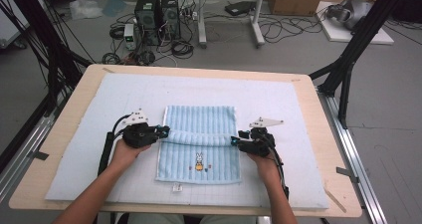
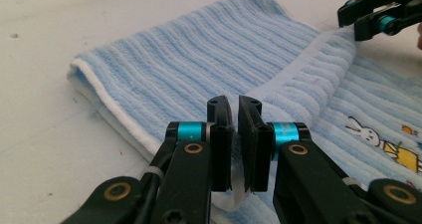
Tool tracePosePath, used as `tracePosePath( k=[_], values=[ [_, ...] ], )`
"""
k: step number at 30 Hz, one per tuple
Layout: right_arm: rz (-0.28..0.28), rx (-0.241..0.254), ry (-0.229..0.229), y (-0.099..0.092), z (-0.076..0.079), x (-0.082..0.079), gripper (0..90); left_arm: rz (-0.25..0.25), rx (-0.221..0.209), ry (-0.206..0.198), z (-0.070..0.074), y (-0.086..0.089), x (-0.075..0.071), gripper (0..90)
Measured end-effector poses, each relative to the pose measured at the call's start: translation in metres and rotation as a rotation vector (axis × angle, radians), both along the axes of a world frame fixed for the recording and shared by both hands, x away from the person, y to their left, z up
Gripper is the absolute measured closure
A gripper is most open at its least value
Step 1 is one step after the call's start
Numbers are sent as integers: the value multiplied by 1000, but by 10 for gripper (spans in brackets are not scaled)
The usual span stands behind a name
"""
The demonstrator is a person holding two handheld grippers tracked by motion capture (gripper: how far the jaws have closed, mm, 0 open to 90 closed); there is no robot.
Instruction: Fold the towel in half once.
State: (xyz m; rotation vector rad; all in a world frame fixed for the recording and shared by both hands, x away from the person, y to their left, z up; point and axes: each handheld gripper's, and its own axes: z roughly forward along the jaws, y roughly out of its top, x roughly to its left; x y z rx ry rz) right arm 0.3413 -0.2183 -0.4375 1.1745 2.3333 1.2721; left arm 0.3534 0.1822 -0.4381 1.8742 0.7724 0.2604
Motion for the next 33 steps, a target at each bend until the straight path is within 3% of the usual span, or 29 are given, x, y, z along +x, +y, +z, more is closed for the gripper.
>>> tracePosePath(
  k=[4, 5, 15, 18, 33],
  values=[
    [35, -20, 15, 2, 0, -1, 807, 2, -24, -3, 0, 3, -6, 834],
    [40, -20, 7, 2, 0, -2, 820, 0, -23, -3, 0, 4, -8, 835],
    [75, -11, -35, 3, 10, -16, 836, -9, -68, -17, 7, 11, -30, 837],
    [85, -31, -46, 7, 13, -23, 836, -15, -64, -24, 7, 13, -37, 839],
    [62, -22, -76, 7, 14, -70, 835, -65, -44, -30, 4, 15, -87, 847]
  ],
)
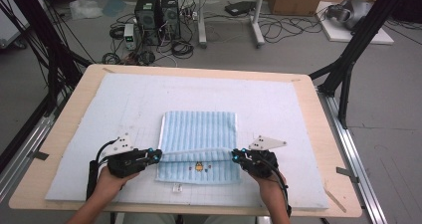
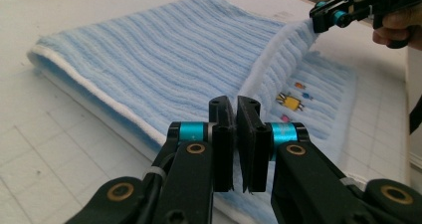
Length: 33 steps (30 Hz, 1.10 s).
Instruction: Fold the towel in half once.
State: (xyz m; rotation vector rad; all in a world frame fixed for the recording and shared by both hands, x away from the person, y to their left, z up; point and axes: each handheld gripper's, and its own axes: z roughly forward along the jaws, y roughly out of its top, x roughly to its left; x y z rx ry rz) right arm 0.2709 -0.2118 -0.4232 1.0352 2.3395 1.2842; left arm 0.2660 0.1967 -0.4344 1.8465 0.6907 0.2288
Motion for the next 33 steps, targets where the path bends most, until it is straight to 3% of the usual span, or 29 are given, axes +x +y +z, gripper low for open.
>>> tracePosePath(
  k=[8, 13, 15, 16, 17, 19, 24, 26, 29, 33],
  values=[
    [-22, -11, 3, -2, -2, -26, 836, -29, 4, 5, -2, -1, -22, 849],
    [-24, -18, 8, -3, -3, -36, 827, -26, 32, 11, -6, -1, -28, 848],
    [-14, -23, 23, -3, -4, -38, 779, -8, 38, 30, -8, 0, -27, 803],
    [-11, -20, 27, -4, -3, -40, 746, 10, 34, 49, -9, 0, -26, 719],
    [-6, -2, 34, -5, -2, -40, 718, 22, 31, 57, -9, 1, -25, 637],
    [-1, 54, 33, -9, 1, -41, 693, 39, 25, 46, -8, 3, -24, 599],
    [1, 174, -2, -13, 8, -38, 659, 66, 7, 35, -5, 9, -19, 590],
    [3, 137, 8, -9, 6, -36, 663, 82, 12, 34, -6, 11, -17, 590],
    [36, 11, 58, 5, -9, -32, 679, 103, 16, 35, -6, 13, -14, 590],
    [60, -88, 103, 12, -21, -29, 686, 133, 16, 34, -5, 15, -7, 590]
  ],
)
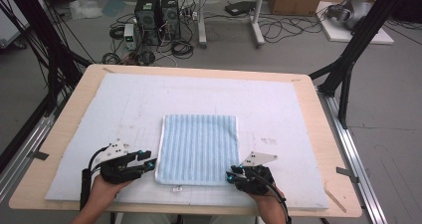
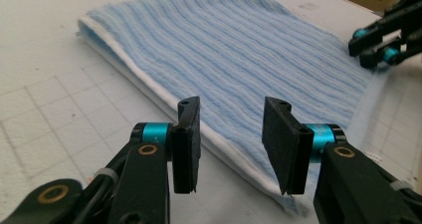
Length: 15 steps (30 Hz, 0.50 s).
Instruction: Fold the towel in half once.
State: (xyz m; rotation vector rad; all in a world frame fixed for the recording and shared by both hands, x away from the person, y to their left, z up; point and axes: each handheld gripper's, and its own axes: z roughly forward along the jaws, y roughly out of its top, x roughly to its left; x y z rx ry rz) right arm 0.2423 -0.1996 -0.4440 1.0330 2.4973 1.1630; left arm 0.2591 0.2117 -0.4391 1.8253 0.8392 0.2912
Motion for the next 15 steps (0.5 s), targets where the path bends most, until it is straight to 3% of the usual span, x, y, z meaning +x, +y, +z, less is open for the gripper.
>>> tracePosePath(
  k=[3, 5, 7, 10, 15],
  values=[
    [-20, 36, -20, -5, 5, 2, 668, 15, -9, 0, 2, 1, 7, 590],
    [-40, 91, -37, -11, 10, 5, 649, 19, -11, 0, 3, 1, 14, 605],
    [-55, 113, -43, -15, 12, 9, 633, 11, 3, -10, 4, 0, 21, 691],
    [-63, 115, -45, -16, 12, 17, 620, 2, 9, -9, 5, -5, 32, 733],
    [-47, 107, -43, -15, 11, 33, 601, -5, 23, 11, 4, -19, 58, 732]
  ],
)
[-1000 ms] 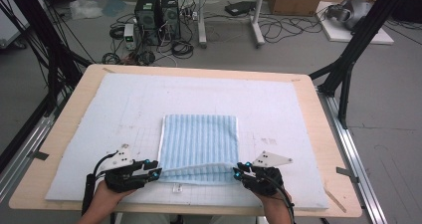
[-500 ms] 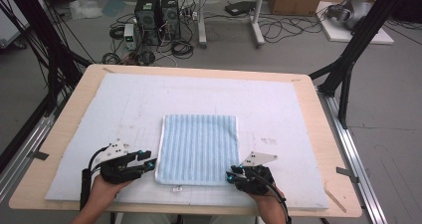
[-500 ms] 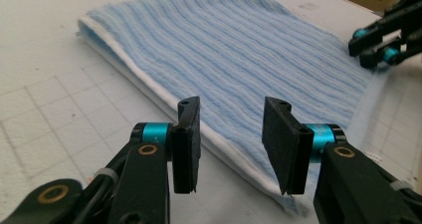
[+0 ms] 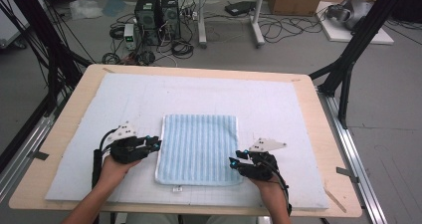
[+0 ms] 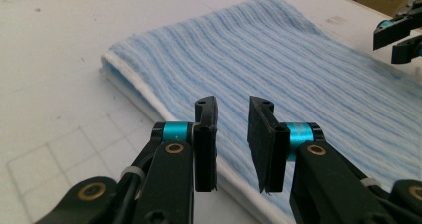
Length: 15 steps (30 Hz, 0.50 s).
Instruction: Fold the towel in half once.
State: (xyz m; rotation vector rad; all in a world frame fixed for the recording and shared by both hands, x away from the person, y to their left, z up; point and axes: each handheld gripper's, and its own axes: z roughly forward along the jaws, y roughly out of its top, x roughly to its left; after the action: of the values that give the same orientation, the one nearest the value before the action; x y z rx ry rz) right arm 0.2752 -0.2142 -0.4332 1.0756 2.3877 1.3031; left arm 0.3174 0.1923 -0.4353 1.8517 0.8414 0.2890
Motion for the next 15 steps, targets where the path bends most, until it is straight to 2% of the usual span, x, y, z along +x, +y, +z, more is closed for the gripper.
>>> tracePosePath(
  k=[5, 9, 11, 13, 15],
  values=[
    [4, -7, -3, 0, 1, 14, 582, 27, 43, -12, -1, -14, 30, 747],
    [0, -2, -4, -3, 2, 25, 580, 50, 57, 16, -2, -24, 51, 763],
    [0, 1, -4, -4, 1, 30, 580, 67, 63, 50, -4, -29, 60, 782],
    [2, -6, -4, -3, 0, 35, 581, 92, 93, 46, -8, -32, 66, 808],
    [-5, -8, -7, -3, 0, 42, 590, 107, 127, 65, -11, -35, 72, 813]
  ],
)
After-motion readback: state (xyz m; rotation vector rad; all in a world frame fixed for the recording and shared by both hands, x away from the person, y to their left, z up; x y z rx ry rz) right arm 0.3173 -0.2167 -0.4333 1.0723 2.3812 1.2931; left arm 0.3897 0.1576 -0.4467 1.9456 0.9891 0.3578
